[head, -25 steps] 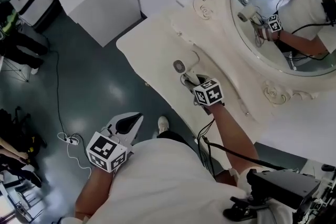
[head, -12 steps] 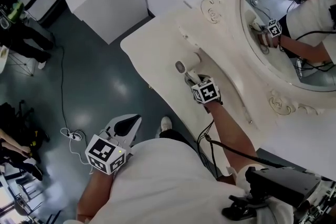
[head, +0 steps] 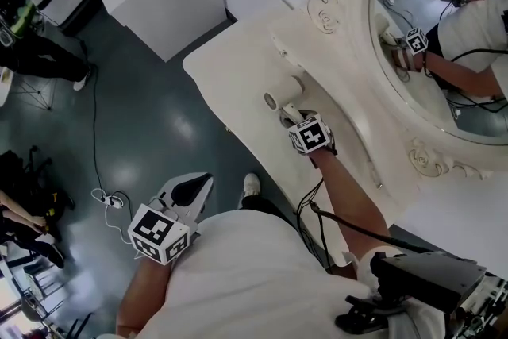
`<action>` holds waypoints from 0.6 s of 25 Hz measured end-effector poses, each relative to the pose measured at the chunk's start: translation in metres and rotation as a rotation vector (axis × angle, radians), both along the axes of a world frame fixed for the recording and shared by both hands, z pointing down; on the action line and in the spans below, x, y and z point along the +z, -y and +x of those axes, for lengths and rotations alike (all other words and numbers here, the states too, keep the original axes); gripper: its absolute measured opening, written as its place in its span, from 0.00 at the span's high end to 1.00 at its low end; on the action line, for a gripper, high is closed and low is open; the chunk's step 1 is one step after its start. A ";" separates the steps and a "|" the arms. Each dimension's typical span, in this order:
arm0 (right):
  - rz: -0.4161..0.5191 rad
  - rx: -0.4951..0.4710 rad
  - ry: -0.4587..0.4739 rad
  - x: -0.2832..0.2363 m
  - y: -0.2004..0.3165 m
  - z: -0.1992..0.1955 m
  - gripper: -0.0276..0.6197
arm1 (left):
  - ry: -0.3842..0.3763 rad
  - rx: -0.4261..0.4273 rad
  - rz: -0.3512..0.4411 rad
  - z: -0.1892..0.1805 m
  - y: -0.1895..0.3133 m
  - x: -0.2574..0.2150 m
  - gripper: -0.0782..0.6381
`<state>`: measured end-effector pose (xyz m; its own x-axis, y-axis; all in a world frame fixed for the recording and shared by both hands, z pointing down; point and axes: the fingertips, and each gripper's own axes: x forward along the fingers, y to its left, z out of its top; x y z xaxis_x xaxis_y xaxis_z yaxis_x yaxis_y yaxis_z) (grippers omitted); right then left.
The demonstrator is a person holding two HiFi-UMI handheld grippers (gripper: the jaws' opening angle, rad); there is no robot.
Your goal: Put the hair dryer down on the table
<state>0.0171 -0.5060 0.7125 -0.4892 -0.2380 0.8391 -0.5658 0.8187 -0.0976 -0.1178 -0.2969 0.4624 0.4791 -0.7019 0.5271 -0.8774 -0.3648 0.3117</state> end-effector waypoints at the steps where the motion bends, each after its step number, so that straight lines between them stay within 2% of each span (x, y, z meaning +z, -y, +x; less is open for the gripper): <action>1: -0.006 -0.003 0.002 0.000 0.000 0.000 0.73 | -0.002 -0.003 -0.001 -0.001 -0.001 0.000 0.89; 5: -0.013 -0.029 0.002 0.001 -0.004 -0.003 0.68 | -0.006 -0.008 -0.002 -0.003 -0.004 0.002 0.89; 15: -0.011 -0.031 0.015 0.001 -0.007 -0.006 0.63 | -0.004 -0.014 0.006 -0.008 -0.019 -0.001 0.89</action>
